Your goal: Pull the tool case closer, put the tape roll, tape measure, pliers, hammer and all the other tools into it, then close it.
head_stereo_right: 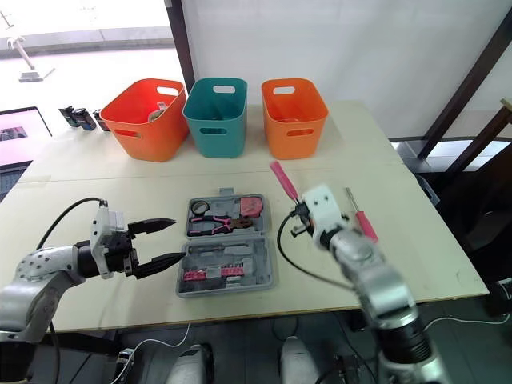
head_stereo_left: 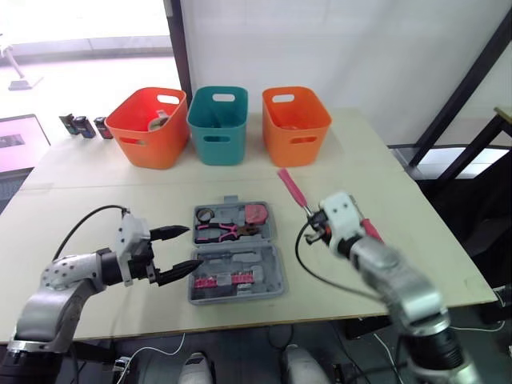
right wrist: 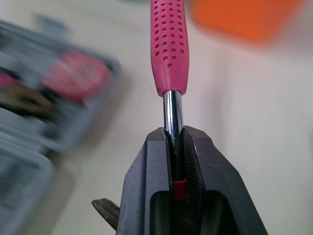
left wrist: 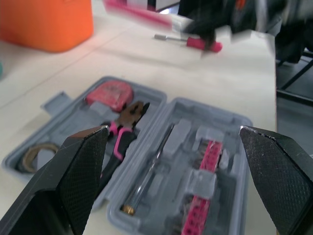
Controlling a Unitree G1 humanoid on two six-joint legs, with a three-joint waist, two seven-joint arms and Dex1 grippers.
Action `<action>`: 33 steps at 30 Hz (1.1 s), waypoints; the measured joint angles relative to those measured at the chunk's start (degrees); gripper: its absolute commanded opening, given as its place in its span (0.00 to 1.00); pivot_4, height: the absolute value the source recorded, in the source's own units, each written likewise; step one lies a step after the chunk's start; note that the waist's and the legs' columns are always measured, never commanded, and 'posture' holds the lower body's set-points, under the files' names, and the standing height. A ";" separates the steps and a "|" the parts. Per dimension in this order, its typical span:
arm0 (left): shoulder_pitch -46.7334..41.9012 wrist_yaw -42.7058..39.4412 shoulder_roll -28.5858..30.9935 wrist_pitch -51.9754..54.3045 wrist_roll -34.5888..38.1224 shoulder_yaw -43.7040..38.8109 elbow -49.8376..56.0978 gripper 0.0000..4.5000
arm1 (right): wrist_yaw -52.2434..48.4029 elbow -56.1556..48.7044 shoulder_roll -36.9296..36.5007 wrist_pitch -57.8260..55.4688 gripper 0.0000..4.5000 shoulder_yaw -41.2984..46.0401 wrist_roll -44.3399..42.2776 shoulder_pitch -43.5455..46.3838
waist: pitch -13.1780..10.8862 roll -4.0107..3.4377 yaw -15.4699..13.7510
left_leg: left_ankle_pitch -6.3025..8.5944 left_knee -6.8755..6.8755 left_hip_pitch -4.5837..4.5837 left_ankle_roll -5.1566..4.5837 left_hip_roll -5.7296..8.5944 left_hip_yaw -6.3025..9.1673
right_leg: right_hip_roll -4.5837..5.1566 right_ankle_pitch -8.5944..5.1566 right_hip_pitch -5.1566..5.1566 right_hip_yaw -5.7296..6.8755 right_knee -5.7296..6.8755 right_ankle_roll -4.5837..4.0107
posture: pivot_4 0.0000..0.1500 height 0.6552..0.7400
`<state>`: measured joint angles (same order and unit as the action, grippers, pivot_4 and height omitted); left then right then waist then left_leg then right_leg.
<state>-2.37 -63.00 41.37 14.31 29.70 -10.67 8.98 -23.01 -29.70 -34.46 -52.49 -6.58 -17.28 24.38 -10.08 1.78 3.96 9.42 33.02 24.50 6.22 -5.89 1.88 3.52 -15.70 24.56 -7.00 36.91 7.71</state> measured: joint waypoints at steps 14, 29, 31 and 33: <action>7.92 -5.10 6.17 -3.39 -0.92 -5.69 -4.28 1.00 | -30.02 6.14 -6.87 -13.09 0.01 -36.18 -0.42 34.50 | -0.03 -0.01 0.16 | 0.05 -0.03 0.64 -0.02 0.00 -0.20 | 0.11 0.13 0.69 0.00 -0.33 -0.31 | 1.00 1.00; 10.50 -4.47 5.54 -3.58 -0.89 -6.05 -1.19 1.00 | -32.43 22.17 4.58 -10.56 0.01 -45.51 7.58 38.47 | -0.03 0.00 0.05 | -0.03 0.15 0.91 0.08 0.00 -0.16 | 0.06 0.10 0.99 0.04 0.18 -0.23 | 1.00 1.00; 10.33 -4.33 5.43 -3.57 -0.89 -5.95 -1.16 1.00 | -33.16 22.17 4.62 -10.26 0.01 -46.41 8.03 38.42 | -0.03 0.00 0.01 | -0.03 0.15 0.92 0.08 0.00 -0.16 | 0.06 0.10 0.99 0.04 0.19 -0.22 | 1.00 1.00; 9.78 -4.31 5.41 -3.57 -0.90 -5.90 -1.17 1.00 | -33.49 22.18 4.81 -9.63 0.01 -46.75 8.50 38.10 | -0.03 0.00 0.01 | -0.03 0.16 0.92 0.08 0.00 -0.16 | 0.06 0.10 0.99 0.04 0.20 -0.22 | 1.00 1.00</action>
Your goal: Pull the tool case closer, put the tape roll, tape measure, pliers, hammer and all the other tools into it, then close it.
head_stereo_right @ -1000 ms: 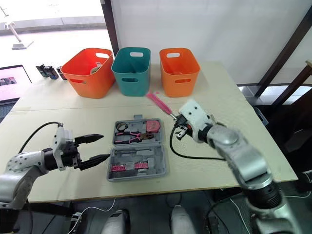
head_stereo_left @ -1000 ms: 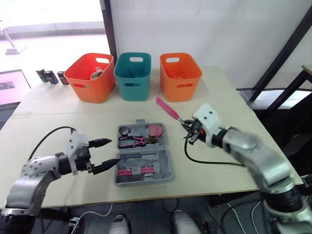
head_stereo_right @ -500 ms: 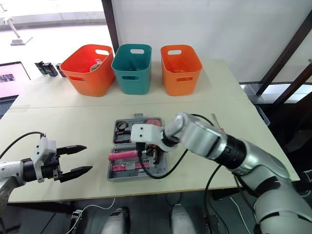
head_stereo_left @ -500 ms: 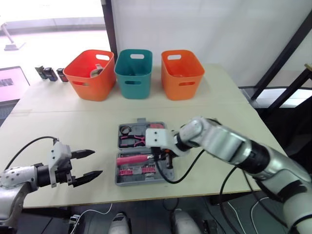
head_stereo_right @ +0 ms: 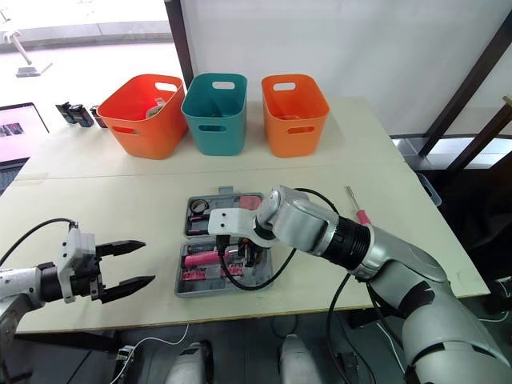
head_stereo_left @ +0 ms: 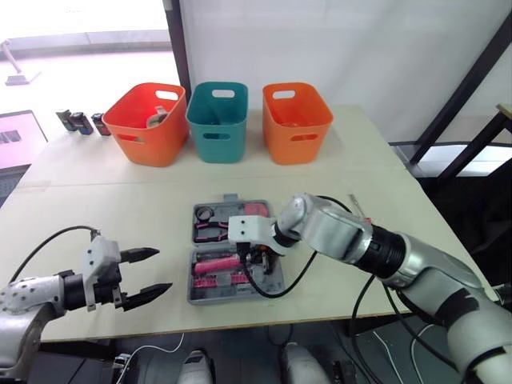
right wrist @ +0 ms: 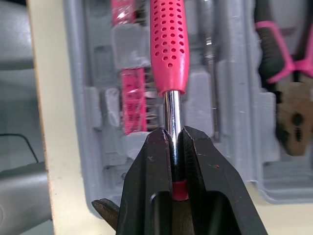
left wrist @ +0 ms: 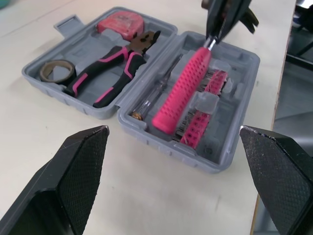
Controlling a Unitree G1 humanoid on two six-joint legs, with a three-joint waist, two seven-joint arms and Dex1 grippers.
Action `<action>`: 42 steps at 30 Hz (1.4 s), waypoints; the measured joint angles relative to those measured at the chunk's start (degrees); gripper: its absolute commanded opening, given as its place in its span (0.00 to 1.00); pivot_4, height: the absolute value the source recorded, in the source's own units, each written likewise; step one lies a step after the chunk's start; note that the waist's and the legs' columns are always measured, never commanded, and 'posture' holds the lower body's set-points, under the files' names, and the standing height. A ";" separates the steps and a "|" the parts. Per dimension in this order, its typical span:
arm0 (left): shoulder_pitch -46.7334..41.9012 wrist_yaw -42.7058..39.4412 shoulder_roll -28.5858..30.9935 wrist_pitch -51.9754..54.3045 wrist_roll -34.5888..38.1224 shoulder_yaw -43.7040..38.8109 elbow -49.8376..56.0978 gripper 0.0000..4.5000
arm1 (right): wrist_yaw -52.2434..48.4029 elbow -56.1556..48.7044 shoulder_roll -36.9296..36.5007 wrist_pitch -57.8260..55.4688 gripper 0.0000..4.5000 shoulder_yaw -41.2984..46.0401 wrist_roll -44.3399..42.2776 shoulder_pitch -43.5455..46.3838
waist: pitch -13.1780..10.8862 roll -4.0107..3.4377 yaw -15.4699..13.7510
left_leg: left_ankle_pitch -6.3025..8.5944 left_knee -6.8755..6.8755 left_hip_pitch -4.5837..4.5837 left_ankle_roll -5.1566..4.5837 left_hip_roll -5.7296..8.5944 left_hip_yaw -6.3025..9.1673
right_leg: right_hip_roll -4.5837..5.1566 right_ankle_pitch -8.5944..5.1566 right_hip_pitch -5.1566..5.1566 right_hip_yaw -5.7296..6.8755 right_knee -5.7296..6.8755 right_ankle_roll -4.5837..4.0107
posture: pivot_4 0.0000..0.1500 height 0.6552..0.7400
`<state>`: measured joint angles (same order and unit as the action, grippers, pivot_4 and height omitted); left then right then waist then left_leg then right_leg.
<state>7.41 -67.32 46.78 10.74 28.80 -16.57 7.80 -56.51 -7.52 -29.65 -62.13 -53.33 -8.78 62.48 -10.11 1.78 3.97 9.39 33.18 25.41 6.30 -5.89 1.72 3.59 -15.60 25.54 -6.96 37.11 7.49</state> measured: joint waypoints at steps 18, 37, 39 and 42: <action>-1.14 0.35 0.00 0.02 -0.09 0.10 -0.06 1.00 | 0.25 5.72 4.58 1.69 0.01 0.08 4.09 -3.61 | 0.01 0.01 0.10 | 0.00 0.01 -0.04 0.00 -0.01 0.01 | -0.03 0.01 -0.02 0.00 0.06 0.01 | 1.00 1.00; -1.55 1.21 -0.73 0.32 -0.67 1.91 -0.02 1.00 | 1.76 8.53 7.00 5.58 0.99 6.33 7.17 -6.26 | 0.01 0.02 -0.05 | -0.01 0.05 -0.05 0.00 -0.01 0.04 | -0.04 0.01 -0.09 0.01 0.09 0.03 | 1.00 1.00; -1.56 1.23 -0.73 0.40 -0.66 1.93 0.01 1.00 | 1.52 6.35 6.42 4.29 0.99 9.29 6.04 -6.42 | 0.01 0.02 -0.05 | -0.01 0.04 -0.05 0.00 -0.01 0.04 | -0.04 0.01 -0.09 0.01 0.09 0.03 | 1.00 1.00; -1.78 1.23 -0.73 0.62 -0.66 2.04 0.06 1.00 | 2.27 2.38 6.12 2.00 0.87 15.86 3.67 -8.86 | 0.03 0.04 -0.05 | -0.01 0.04 -0.06 0.00 0.00 0.08 | -0.04 0.00 -0.12 0.03 0.09 0.04 | 1.00 1.00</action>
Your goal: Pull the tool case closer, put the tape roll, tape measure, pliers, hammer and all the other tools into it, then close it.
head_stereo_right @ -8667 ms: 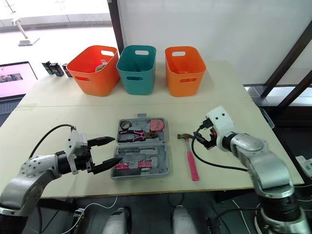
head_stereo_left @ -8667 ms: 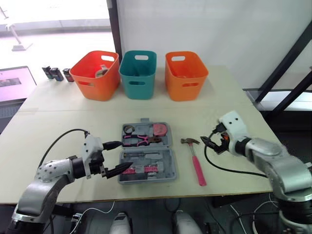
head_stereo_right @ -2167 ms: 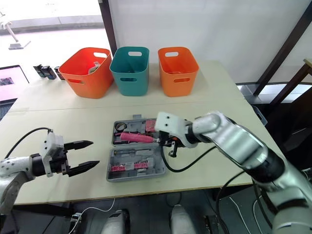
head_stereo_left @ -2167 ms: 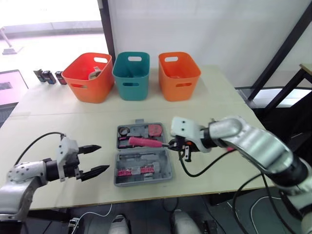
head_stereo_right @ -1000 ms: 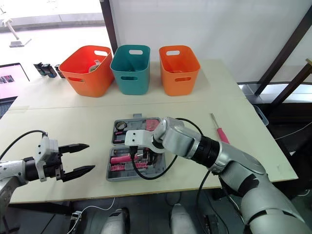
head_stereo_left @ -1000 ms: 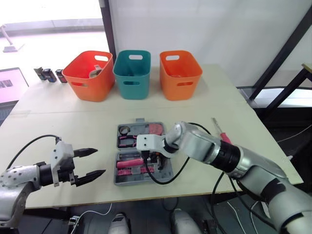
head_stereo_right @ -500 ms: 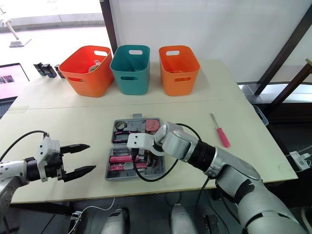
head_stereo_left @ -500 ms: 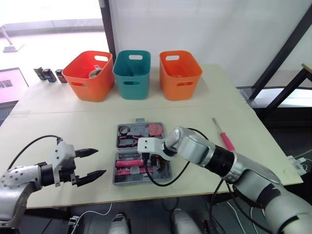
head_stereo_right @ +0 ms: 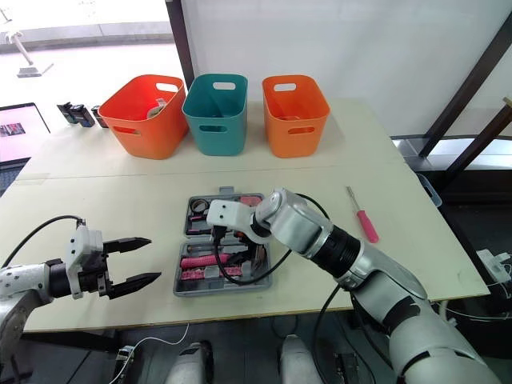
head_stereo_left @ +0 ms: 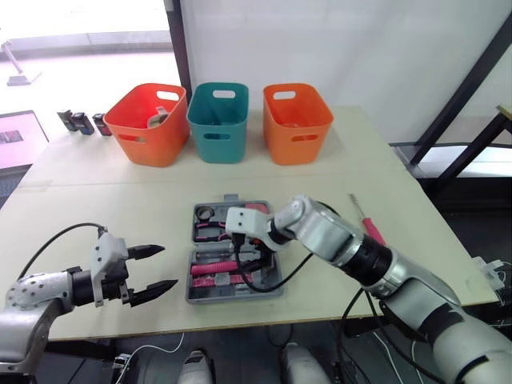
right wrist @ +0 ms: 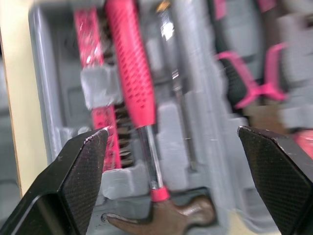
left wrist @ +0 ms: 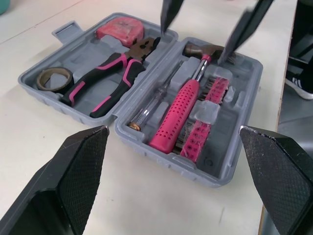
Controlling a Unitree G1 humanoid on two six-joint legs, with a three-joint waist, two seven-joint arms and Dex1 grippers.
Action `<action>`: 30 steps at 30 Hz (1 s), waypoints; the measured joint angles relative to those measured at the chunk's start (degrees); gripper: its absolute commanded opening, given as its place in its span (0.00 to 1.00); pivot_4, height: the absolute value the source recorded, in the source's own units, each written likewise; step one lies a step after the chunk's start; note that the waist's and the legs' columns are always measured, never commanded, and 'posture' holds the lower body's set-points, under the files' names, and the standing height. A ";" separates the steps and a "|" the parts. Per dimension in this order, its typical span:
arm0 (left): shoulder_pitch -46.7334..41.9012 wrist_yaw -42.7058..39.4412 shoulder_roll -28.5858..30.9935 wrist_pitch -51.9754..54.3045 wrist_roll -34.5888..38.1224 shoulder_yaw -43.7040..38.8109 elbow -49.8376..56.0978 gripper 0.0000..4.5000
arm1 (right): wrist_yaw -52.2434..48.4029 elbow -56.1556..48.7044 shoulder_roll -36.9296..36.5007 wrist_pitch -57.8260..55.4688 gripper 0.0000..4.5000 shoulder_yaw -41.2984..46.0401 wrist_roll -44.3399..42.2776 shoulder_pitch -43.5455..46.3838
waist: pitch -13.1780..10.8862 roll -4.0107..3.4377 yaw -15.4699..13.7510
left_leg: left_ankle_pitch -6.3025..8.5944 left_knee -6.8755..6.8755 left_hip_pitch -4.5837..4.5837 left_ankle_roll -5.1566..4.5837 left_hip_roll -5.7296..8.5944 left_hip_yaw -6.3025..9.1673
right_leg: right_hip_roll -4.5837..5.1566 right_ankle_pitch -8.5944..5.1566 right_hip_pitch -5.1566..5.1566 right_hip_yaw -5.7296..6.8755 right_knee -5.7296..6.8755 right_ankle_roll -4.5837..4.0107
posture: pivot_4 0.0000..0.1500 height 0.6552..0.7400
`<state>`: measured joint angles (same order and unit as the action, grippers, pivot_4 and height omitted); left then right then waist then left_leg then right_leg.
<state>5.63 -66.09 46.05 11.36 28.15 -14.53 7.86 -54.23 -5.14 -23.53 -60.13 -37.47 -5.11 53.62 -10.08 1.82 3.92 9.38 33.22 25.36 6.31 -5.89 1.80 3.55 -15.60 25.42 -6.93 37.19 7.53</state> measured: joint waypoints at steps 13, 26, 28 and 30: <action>-1.52 0.09 -0.11 0.73 -0.02 0.70 0.05 1.00 | 8.37 -7.20 5.23 14.47 0.00 13.22 -5.94 -26.55 | 0.02 0.03 0.15 | 0.00 0.02 -0.07 0.00 0.01 0.04 | -0.01 -0.01 -0.10 0.01 0.00 0.04 | 1.00 1.00; -1.46 0.17 -0.10 1.03 -0.02 0.88 0.06 1.00 | 12.28 6.12 9.40 25.72 0.00 9.01 0.67 -25.53 | 0.02 0.04 -0.07 | -0.02 0.03 -0.07 0.03 0.01 0.05 | -0.01 -0.02 -0.15 0.01 0.00 0.05 | 1.00 1.00; -1.47 0.19 -0.10 1.04 -0.02 0.88 0.06 1.00 | 12.02 6.13 9.42 26.12 0.00 8.51 1.11 -25.52 | 0.03 0.05 0.03 | -0.02 0.02 -0.10 0.03 0.01 0.06 | -0.02 -0.02 -0.17 0.01 0.01 0.05 | 1.00 1.00; -1.48 0.24 -0.10 1.07 -0.02 0.88 0.07 1.00 | 11.89 6.75 9.20 26.74 0.00 8.08 2.27 -25.41 | 0.03 0.05 0.10 | -0.02 0.01 -0.17 0.03 0.00 0.06 | -0.02 -0.02 -0.21 0.01 0.01 0.06 | 1.00 1.00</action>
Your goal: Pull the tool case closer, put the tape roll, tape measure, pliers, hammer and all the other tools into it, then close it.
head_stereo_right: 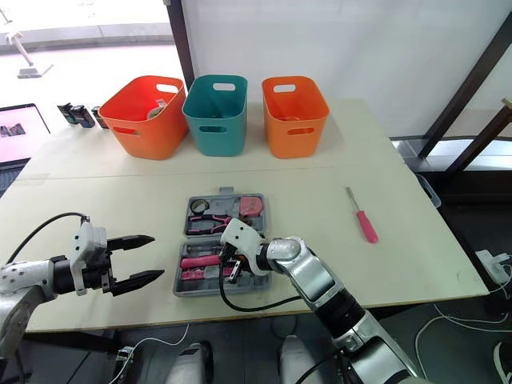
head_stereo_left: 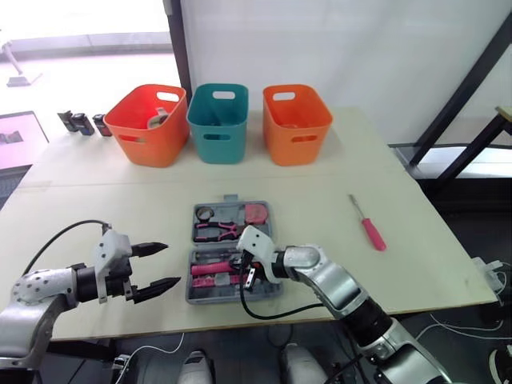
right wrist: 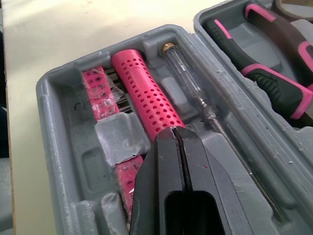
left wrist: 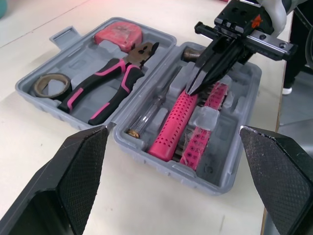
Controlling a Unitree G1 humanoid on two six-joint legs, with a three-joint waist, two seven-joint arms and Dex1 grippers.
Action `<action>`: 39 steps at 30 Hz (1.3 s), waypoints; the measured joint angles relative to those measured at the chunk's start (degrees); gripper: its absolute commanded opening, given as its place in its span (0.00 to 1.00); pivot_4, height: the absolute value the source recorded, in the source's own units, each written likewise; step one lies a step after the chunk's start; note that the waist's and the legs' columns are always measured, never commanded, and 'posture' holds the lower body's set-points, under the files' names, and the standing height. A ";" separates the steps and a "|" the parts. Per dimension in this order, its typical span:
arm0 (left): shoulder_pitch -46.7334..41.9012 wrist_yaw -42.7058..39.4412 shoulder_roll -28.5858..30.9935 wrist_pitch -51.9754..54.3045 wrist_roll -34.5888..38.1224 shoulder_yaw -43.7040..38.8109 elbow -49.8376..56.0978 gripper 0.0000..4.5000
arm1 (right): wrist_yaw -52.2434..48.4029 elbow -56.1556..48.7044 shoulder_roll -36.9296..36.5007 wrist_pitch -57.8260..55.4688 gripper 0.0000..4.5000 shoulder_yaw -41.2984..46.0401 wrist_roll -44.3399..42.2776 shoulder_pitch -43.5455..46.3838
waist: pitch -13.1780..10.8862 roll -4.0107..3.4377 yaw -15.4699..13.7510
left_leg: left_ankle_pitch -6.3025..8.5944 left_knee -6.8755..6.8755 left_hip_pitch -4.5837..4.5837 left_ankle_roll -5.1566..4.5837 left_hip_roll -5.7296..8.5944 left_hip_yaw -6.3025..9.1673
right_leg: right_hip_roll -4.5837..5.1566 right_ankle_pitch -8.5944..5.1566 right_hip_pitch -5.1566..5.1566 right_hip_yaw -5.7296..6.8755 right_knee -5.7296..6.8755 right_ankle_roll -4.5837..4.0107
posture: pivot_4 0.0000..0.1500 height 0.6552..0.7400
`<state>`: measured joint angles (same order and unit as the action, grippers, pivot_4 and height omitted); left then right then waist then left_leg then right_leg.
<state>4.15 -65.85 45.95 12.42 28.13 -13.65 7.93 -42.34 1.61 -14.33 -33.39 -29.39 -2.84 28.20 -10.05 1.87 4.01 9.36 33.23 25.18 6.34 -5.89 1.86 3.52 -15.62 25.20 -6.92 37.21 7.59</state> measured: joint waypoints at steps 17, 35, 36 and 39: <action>0.09 -0.09 0.03 0.74 0.00 -0.01 0.24 1.00 | 1.62 1.54 0.93 -16.50 0.00 -4.16 2.16 4.33 | 2.47 -0.15 -1.48 | 0.52 -0.20 -1.94 0.49 0.00 -0.04 | 0.09 -0.29 -1.87 0.00 -0.89 -0.05 | 1.00 1.00; 2.13 1.29 0.38 -1.95 -1.25 -4.33 -6.12 1.00 | -2.06 -30.26 -20.04 -15.13 0.29 33.39 -13.05 -11.32 | 1.85 -0.24 -3.06 | 0.56 -0.26 -0.63 0.45 0.00 -0.04 | 0.07 -0.42 -0.91 -0.03 -0.99 0.18 | 1.00 1.00; 2.54 1.64 0.87 -2.89 -1.73 -5.79 -8.79 1.00 | -2.58 -29.51 -23.16 -15.28 0.42 38.32 -13.10 -17.03 | 1.74 -0.27 -3.27 | 0.56 -0.24 -0.59 0.44 0.02 -0.09 | 0.12 -0.42 -0.89 -0.04 -1.03 0.18 | 1.00 1.00; 3.58 2.42 1.65 -5.81 -3.15 -9.36 -13.93 1.00 | -3.84 -26.90 -27.69 -12.95 0.73 48.30 -12.64 -28.70 | 1.61 -0.23 -3.17 | 0.56 -0.22 -0.63 0.44 0.02 -0.14 | 0.14 -0.39 -0.88 -0.06 -1.04 0.14 | 1.00 1.00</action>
<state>7.73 -63.42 47.60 6.62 24.98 -23.01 -6.00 -46.18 -25.29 -42.02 -46.34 18.91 -15.48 -0.50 -8.44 1.64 0.85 9.92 33.01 24.56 6.77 -5.86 1.71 3.67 -16.02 24.33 -6.97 36.17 7.73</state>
